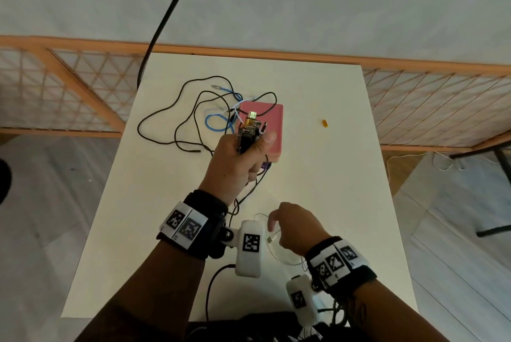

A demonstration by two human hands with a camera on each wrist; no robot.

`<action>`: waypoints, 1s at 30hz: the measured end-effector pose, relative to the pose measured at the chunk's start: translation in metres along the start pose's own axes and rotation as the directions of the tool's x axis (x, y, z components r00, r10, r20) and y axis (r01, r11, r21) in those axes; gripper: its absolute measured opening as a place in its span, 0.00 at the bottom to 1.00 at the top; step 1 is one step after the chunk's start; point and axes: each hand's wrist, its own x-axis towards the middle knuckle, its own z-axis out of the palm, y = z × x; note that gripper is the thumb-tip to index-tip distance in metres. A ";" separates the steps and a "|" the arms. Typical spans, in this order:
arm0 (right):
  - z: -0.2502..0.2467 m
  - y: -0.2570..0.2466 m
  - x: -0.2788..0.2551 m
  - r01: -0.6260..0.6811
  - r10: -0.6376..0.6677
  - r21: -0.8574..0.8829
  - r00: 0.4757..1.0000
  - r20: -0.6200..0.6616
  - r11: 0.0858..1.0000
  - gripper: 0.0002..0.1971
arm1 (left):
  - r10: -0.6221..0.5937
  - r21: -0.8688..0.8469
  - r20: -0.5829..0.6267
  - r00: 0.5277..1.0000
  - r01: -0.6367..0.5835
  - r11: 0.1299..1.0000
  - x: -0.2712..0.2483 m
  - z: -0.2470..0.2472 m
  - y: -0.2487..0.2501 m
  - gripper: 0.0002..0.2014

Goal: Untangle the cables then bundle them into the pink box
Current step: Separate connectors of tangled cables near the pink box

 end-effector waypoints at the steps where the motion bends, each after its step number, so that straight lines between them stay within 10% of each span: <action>1: 0.008 0.001 0.002 -0.013 0.012 -0.028 1.000 -0.011 1.000 0.17 | -0.005 -0.009 -0.001 1.000 0.005 1.000 0.000 0.000 0.000 0.30; 15: 0.034 0.037 0.030 -0.085 0.083 -0.077 0.996 -0.026 0.993 0.10 | -0.091 -0.103 0.009 0.996 0.092 0.990 0.002 -0.001 -0.002 0.27; 19: 0.022 0.037 0.020 -0.112 0.135 0.186 0.984 -0.119 0.976 0.03 | -0.117 -0.116 0.015 0.993 0.118 0.986 0.005 -0.003 -0.003 0.23; 26: -0.101 -0.038 -0.038 0.366 0.195 0.677 0.774 -0.602 0.639 0.12 | -0.099 -0.074 0.060 0.993 0.103 0.992 0.007 0.003 -0.001 0.18; 30: -0.115 -0.055 -0.028 0.372 0.146 0.561 0.725 -0.673 0.739 0.16 | -0.059 0.004 0.067 0.996 0.059 0.998 0.007 0.018 0.014 0.20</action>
